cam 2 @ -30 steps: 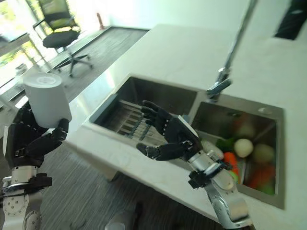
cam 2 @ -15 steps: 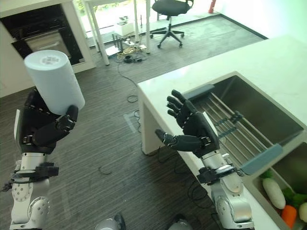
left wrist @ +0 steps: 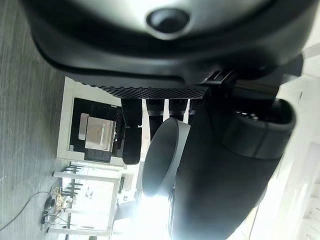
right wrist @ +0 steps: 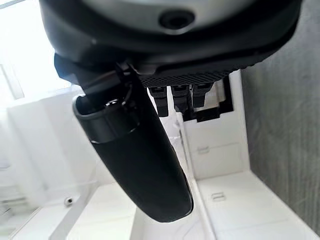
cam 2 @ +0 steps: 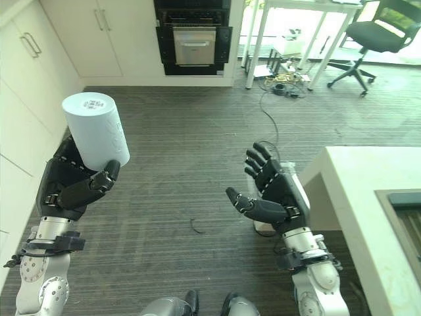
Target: Place the dishes in the dishwasher.
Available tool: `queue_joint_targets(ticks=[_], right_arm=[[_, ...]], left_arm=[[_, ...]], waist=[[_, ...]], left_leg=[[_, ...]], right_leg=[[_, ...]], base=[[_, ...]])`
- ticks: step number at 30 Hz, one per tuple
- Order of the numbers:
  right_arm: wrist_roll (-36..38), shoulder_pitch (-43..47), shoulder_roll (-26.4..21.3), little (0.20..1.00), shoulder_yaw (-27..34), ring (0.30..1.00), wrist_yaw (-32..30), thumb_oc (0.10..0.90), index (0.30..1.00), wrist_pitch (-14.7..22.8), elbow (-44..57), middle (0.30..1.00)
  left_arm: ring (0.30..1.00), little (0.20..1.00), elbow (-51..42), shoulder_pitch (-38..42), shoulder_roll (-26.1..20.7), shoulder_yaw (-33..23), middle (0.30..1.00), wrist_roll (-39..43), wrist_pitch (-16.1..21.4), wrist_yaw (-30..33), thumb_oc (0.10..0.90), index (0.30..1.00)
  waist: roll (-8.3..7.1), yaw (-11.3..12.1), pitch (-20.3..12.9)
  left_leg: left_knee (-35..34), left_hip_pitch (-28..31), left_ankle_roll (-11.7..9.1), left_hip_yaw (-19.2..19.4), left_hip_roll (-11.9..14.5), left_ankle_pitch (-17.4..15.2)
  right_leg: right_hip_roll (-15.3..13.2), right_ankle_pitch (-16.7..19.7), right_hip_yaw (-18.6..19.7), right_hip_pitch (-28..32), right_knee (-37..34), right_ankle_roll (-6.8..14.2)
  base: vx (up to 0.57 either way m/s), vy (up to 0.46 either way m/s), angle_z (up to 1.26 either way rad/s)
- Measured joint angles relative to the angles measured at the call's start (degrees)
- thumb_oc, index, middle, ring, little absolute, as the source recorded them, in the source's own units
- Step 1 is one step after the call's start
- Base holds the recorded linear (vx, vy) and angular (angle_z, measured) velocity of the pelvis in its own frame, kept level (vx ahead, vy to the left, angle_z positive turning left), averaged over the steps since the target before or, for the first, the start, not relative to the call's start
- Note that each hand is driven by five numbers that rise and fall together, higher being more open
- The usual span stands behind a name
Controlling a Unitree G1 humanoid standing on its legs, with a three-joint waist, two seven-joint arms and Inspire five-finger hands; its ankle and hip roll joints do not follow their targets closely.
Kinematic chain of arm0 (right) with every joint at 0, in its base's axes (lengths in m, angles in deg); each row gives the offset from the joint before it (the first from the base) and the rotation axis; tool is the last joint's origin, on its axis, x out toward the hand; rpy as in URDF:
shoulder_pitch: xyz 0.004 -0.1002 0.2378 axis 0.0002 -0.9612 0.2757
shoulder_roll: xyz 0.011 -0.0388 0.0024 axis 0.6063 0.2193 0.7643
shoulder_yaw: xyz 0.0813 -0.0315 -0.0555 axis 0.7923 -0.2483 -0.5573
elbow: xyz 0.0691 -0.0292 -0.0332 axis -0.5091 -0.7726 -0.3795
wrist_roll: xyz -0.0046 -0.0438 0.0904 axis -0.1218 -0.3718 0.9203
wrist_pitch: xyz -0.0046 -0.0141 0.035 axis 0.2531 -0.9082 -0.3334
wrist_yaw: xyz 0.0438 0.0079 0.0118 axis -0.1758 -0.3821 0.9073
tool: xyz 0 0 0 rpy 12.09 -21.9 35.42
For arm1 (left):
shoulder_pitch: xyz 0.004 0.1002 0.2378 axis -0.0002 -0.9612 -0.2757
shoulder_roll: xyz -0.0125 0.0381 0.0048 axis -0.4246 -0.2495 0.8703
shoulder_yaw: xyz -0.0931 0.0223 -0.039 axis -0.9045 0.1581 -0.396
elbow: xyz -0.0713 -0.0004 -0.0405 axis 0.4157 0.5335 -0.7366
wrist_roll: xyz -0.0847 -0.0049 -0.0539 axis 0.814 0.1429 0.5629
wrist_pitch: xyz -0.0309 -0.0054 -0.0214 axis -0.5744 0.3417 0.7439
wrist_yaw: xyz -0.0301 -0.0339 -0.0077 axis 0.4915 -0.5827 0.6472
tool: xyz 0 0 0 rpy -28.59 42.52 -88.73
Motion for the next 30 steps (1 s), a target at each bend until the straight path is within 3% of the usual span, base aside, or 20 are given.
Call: queue_joint_targets(ticks=[3,4,5,9,13,16,17,21,30], right_arm=[[0.4,0.1,0.7,0.9,-0.6,0.9,0.5,0.8,0.9,0.9,-1.5,0.9],[0.4,0.5,0.5,0.9,-1.2,0.9,0.9,0.8,0.9,1.0,-1.4,0.9],[0.4,1.5,0.0,0.9,-1.2,0.9,1.3,0.8,0.9,0.9,-1.9,0.9],[0.8,4.4,0.0,0.9,-1.3,0.9,0.6,0.8,0.9,0.9,-1.9,0.9],[0.7,4.1,-0.3,0.9,-1.2,0.9,0.6,0.8,0.9,0.7,-1.8,0.9],[0.7,4.0,-0.6,0.9,-1.2,0.9,0.8,0.8,0.9,-0.2,-1.8,0.9],[0.7,4.2,-1.3,0.9,-1.5,0.9,0.8,0.8,0.9,-0.6,-1.6,0.9],[-5.7,4.3,-3.8,0.9,-3.5,0.9,-1.7,0.8,0.9,1.0,-1.6,0.9],[-6.0,4.0,-4.7,0.9,-3.0,0.9,-2.9,0.8,0.9,1.0,-1.3,0.9]], left_arm=[[0.3,0.3,-0.9,-0.5,0.6,2.9,0.3,0.2,0.9,-2.6,0.4,0.3],[0.3,0.3,-2.3,-1.4,0.4,3.0,0.3,0.2,0.9,-3.4,0.4,0.3],[0.3,0.3,-2.4,-1.7,1.0,3.1,0.3,0.2,1.0,-3.5,0.4,0.3],[0.3,0.3,-2.5,-1.6,0.5,2.5,0.3,0.2,1.2,-3.3,0.4,0.3],[0.3,0.3,-3.6,-1.8,0.5,2.1,0.3,0.2,1.5,-3.2,0.4,0.3],[0.3,0.3,-3.6,-2.5,0.7,1.9,0.3,0.2,2.3,-2.0,0.4,0.3],[0.3,0.3,-3.6,-2.6,0.8,1.9,0.3,1.2,3.4,-0.4,0.4,0.3],[0.3,0.3,-3.6,-2.0,0.6,4.5,0.3,0.2,3.8,2.4,0.4,0.3],[0.3,0.3,-2.0,1.7,0.6,8.5,0.3,-1.3,3.4,3.0,0.4,0.3]], waist=[[-1.29,0.1,0.2],[-3.06,0.4,0.1],[-2.65,0.5,0.2],[-2.28,0.2,0.2],[-1.82,-0.5,0.3],[-0.72,-0.1,0.2],[0.37,0.0,-2.1],[0.05,-1.8,-4.5],[-0.35,-4.7,-4.7]], left_leg=[[0.1,2.4,-1.3,-1.0,0.3,-0.8],[0.1,2.6,-1.8,-1.2,-0.3,-1.0],[0.0,2.6,-2.2,-1.5,0.5,-1.0],[-0.8,3.7,-2.6,-1.6,2.2,-1.2],[-2.8,4.0,-3.0,1.6,4.2,-2.1],[-2.7,3.8,-3.5,1.5,4.4,-1.8],[-0.8,2.1,-3.9,1.3,5.1,-1.1],[-0.2,-0.7,-3.8,0.7,4.6,-1.2],[0.1,-1.4,-3.8,-0.3,4.9,-1.3]], right_leg=[[1.4,2.1,-0.7,6.4,-3.9,0.2],[2.1,5.1,-1.3,10.2,-6.1,-0.2],[3.0,6.6,-1.9,10.9,-7.5,-1.2],[4.9,6.1,-2.2,11.7,-7.4,-2.8],[5.3,4.9,-3.3,10.9,-5.9,-4.3],[5.3,4.2,-3.4,10.7,-5.1,-4.6],[5.5,4.3,-3.6,9.2,-3.3,-6.1],[5.7,3.9,-2.9,6.6,-2.6,-5.3],[6.0,4.1,-3.3,6.7,-2.4,-5.5]], base=[[0.06,-0.197,0.35],[0.05,-0.145,0.19],[0.02,-0.111,0.11],[-0.01,-0.068,-0.02],[-0.03,-0.029,0.16],[-0.05,-0.015,0.04],[0.0,0.0,0.0],[0.03,0.027,0.04],[0.02,-0.011,0.05]])
